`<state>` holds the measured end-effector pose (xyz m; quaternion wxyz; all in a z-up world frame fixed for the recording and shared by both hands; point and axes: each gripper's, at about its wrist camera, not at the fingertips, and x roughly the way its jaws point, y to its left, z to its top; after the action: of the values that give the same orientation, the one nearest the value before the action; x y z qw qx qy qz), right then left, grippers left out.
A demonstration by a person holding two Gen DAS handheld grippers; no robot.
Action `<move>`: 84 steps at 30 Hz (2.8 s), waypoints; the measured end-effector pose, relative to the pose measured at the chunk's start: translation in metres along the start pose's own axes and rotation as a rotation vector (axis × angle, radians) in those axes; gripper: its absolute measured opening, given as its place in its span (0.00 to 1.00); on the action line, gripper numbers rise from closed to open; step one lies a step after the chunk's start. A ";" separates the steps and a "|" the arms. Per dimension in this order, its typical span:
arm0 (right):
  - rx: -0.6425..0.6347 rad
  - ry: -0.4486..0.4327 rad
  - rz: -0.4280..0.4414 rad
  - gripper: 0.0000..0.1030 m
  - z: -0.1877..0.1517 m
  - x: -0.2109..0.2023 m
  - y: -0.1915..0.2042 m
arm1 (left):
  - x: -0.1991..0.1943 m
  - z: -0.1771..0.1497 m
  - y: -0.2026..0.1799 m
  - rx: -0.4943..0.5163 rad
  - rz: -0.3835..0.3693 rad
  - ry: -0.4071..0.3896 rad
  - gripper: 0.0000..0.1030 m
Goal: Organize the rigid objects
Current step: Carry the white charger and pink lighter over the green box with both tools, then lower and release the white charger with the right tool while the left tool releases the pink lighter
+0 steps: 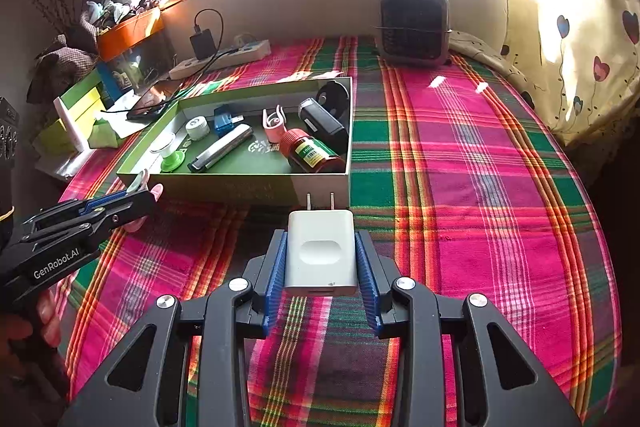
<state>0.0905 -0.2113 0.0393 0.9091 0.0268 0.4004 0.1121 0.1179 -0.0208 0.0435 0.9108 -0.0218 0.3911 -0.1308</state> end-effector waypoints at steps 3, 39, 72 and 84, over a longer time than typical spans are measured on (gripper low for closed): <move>-0.020 -0.011 0.020 0.34 0.007 0.000 0.008 | 0.001 0.009 0.004 -0.010 -0.010 -0.007 0.16; -0.106 0.092 0.142 0.34 0.070 0.093 0.046 | 0.075 0.063 0.028 -0.016 0.005 0.058 0.16; -0.157 0.082 0.093 0.34 0.068 0.103 0.049 | 0.088 0.062 0.027 -0.015 0.004 0.076 0.17; -0.146 0.075 0.100 0.34 0.068 0.102 0.048 | 0.088 0.062 0.026 -0.012 0.000 0.072 0.22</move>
<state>0.1988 -0.1384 0.0186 0.8862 -0.0239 0.4231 0.1872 0.2260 -0.0222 0.0206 0.8960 -0.0224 0.4242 -0.1292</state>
